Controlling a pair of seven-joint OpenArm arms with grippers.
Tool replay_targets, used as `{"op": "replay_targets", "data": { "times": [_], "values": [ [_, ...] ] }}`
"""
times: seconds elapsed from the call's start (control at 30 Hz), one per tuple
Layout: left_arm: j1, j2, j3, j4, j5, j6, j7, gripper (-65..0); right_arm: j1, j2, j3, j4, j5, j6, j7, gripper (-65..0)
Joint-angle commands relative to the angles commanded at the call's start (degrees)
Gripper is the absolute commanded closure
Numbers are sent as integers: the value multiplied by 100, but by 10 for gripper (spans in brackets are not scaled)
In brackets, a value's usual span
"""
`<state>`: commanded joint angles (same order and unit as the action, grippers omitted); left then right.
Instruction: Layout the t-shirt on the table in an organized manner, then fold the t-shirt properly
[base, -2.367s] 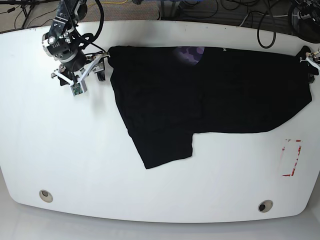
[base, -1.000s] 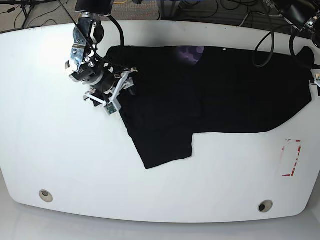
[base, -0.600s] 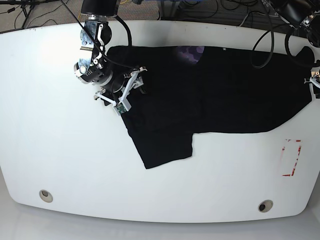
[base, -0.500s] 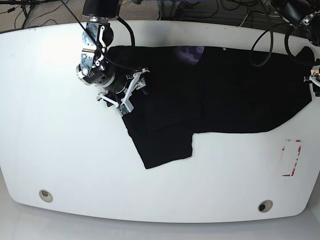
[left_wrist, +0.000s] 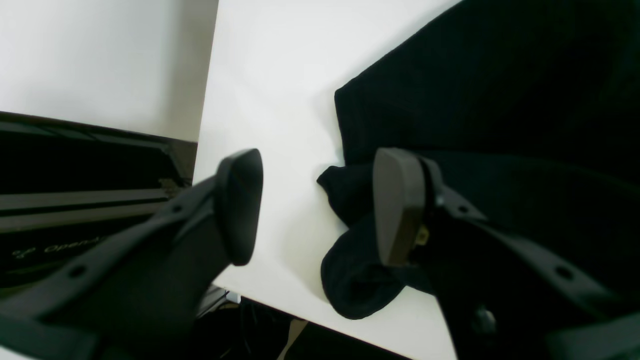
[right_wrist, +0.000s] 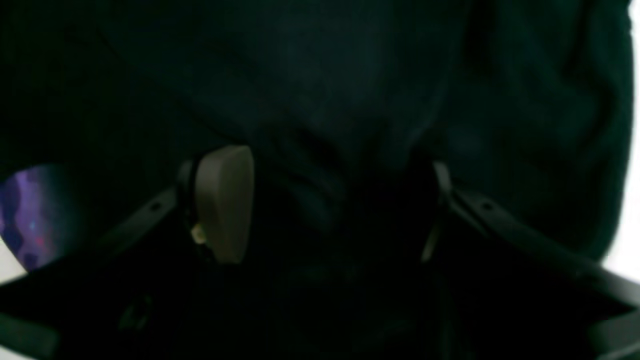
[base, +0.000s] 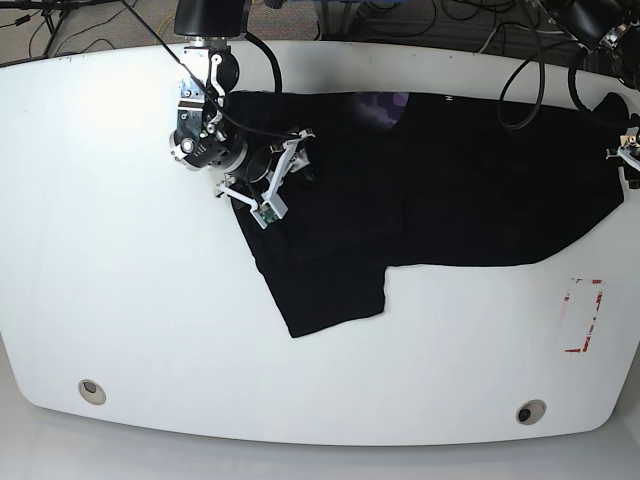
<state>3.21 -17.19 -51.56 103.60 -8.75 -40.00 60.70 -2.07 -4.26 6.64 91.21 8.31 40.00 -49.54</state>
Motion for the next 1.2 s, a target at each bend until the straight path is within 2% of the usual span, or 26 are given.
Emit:
{"op": "replay_targets", "data": {
  "times": [0.13, 0.2, 0.33, 0.43, 0.47, 0.7, 0.83, 1.2],
  "values": [
    [0, 0, 0, 0, 0, 0, 0, -332, 0, 0, -18, -9, 0, 0, 105, -404],
    [0, 0, 0, 0, 9, 0, 0, -332, 0, -9, -18, -9, 0, 0, 105, -368],
    [0, 0, 0, 0, 9, 0, 0, -332, 0, -9, -26, -9, 0, 0, 114, -206],
    [0, 0, 0, -53, 0, 0, 0, -332, 0, -9, -26, -9, 0, 0, 114, -14],
    [0, 0, 0, -88, 0, 0, 0, -332, 0, -9, -26, 0, 0, 0, 114, 0],
    [-35, 0, 35, -545, -9, 0, 0, -336, -132, -9, -26, 607, -9, 0, 88, 0],
    [-44, 0, 325, -879, -9, 0, 0, -338, -202, 9, -26, 976, -18, 0, 79, 0],
    [-44, 18, 413, -1380, -26, 0, 0, -339, -387, 105, 0, 1960, -18, 0, -510, 0]
  ]
}}
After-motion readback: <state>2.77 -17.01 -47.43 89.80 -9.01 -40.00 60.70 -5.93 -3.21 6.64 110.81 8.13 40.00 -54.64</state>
